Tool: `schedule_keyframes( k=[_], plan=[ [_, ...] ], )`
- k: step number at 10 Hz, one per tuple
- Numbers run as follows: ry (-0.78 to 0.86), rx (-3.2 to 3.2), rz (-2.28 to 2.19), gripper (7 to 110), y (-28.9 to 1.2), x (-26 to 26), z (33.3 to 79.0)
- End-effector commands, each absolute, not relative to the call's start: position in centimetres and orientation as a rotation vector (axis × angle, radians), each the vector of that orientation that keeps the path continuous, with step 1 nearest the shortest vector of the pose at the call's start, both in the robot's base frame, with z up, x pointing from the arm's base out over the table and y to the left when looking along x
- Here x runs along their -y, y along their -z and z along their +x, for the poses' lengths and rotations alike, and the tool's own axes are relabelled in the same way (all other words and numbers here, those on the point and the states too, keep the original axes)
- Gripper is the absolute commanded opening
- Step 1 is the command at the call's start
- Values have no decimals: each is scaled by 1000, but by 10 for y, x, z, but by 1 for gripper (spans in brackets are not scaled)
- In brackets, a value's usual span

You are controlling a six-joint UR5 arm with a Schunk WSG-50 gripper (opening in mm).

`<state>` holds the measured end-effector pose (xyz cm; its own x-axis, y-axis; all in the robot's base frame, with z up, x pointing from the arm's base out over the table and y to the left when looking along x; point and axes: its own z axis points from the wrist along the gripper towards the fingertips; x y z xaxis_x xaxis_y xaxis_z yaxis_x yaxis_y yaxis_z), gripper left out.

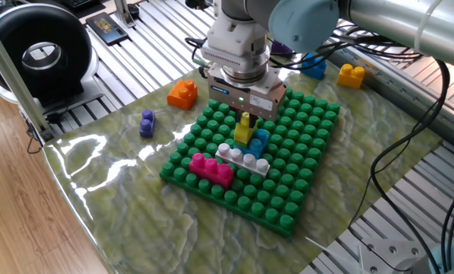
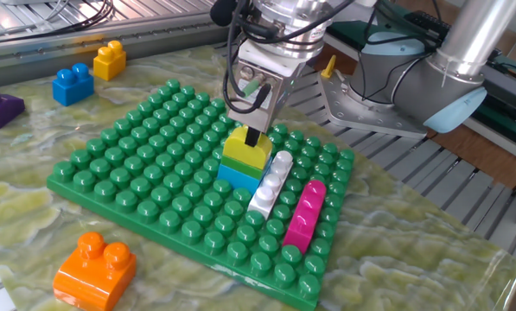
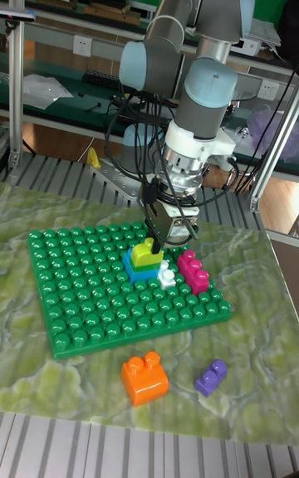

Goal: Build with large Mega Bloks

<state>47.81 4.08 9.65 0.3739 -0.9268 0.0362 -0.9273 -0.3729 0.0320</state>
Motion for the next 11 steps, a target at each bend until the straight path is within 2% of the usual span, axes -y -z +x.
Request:
schedule_keyframes(
  k=[1, 6, 8, 9, 11],
  plan=[
    [-7, 1767, 2560, 7, -94, -44, 479],
    [26, 1832, 2512, 7, -93, -48, 473],
    [-11, 1868, 2504, 7, -94, -47, 487],
    [3, 1858, 2503, 88, -100, -43, 487],
    [20, 1858, 2528, 88, -107, -41, 490]
  ],
)
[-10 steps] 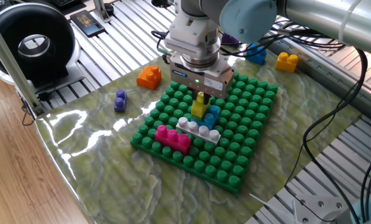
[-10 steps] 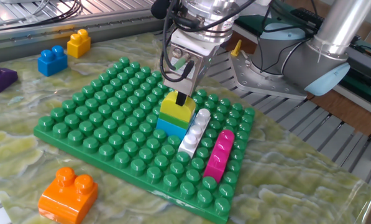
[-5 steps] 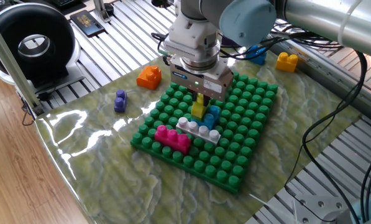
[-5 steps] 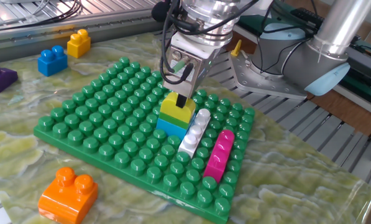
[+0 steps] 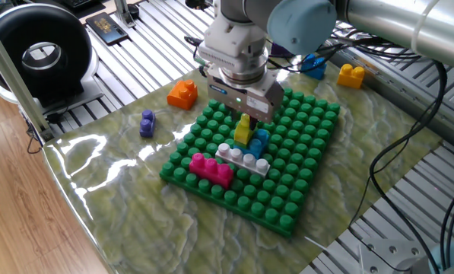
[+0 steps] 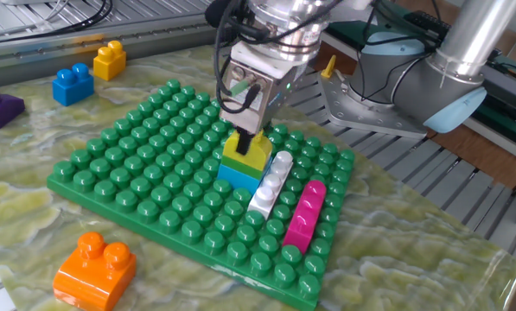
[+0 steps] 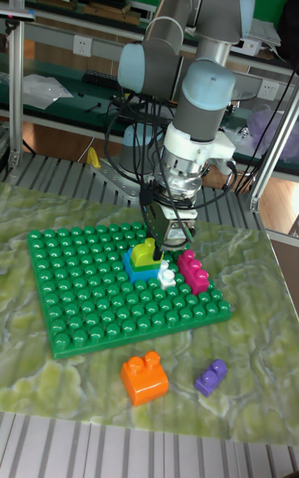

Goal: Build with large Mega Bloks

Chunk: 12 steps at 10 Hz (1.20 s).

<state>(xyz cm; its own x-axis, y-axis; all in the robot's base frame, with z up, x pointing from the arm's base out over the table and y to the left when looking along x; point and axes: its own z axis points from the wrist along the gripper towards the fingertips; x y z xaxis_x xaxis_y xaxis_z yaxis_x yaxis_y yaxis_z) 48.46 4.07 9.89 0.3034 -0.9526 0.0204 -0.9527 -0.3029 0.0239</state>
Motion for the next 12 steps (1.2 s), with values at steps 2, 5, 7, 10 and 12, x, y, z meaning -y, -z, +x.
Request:
schedule_keyframes(
  k=[2, 5, 7, 10, 12],
  plan=[
    [27, 1898, 2480, 88, -113, -42, 487],
    [57, 2316, 2114, 88, -135, -28, 489],
    [-129, 2776, 1550, 66, -144, 8, 518],
    [102, 3206, 779, 66, -146, -18, 548],
    [222, 3332, 434, 66, -149, -29, 576]
  ],
)
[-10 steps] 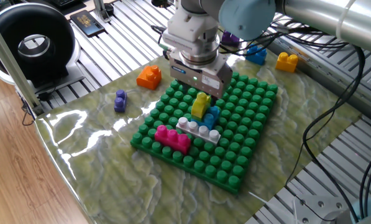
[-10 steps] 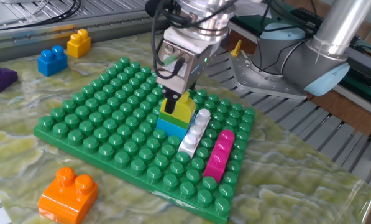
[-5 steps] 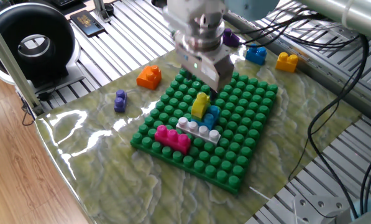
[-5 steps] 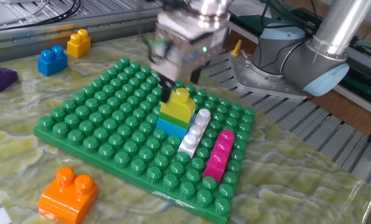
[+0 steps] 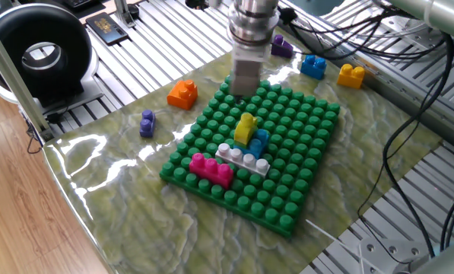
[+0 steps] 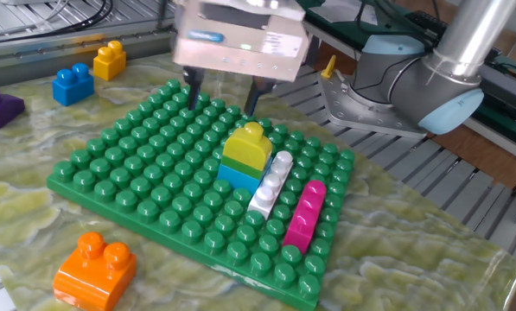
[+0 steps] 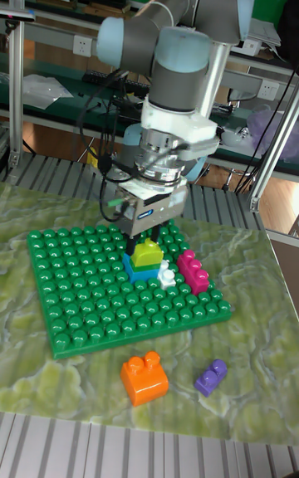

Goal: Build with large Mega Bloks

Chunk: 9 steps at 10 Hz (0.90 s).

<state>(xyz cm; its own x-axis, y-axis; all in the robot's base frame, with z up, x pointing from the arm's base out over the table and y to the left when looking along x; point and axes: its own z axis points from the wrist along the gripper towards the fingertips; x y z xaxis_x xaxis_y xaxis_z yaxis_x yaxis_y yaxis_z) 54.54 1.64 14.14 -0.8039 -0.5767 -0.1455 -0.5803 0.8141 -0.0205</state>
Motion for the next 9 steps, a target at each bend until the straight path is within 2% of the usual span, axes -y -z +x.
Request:
schedule_keyframes(
  k=[1, 3, 9],
  plan=[
    [-192, -2873, -311, 7, -149, -29, 586],
    [-195, -2855, -238, 7, -146, -29, 602],
    [-241, -2862, -217, 7, -144, -35, 603]
  ],
)
